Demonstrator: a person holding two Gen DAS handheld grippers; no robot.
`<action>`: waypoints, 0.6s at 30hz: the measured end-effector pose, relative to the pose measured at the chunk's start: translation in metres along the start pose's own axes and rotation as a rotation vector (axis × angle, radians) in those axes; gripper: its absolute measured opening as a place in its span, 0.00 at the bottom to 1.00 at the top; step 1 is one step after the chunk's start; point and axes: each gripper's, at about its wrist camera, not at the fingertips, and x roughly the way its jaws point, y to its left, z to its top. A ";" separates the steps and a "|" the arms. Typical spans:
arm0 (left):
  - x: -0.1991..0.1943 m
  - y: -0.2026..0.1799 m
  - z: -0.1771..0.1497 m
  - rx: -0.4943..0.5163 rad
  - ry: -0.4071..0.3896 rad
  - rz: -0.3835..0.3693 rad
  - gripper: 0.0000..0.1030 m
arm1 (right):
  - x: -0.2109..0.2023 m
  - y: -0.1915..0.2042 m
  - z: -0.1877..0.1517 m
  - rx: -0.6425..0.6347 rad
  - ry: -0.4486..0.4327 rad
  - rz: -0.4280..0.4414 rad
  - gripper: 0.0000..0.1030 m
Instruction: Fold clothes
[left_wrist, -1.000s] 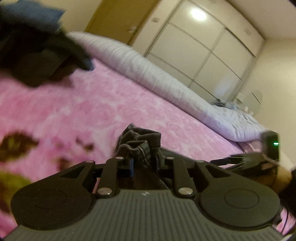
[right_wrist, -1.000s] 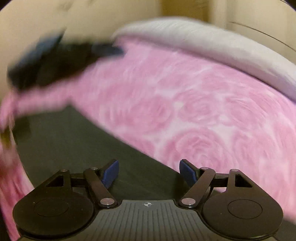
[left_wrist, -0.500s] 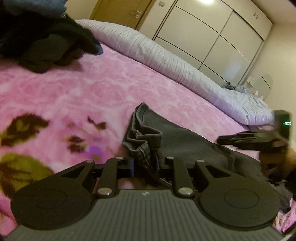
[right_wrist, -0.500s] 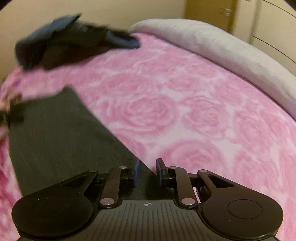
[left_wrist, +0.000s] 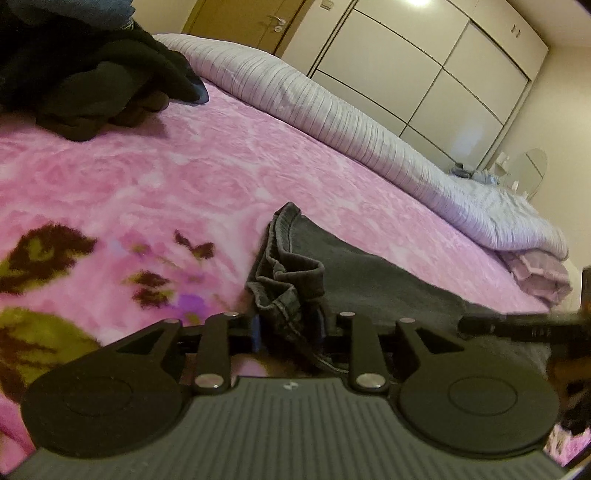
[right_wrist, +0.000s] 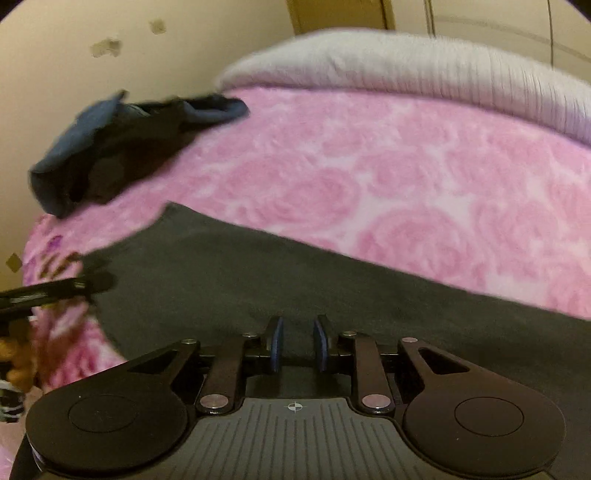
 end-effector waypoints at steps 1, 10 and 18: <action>0.001 0.001 0.001 -0.016 0.001 -0.004 0.26 | 0.009 0.003 -0.005 -0.021 0.009 -0.002 0.27; 0.007 0.006 0.021 -0.111 0.044 -0.049 0.29 | -0.009 0.007 -0.007 0.014 -0.020 0.007 0.46; 0.019 0.045 0.035 -0.445 0.124 -0.171 0.34 | -0.029 0.009 -0.044 0.069 -0.001 -0.020 0.53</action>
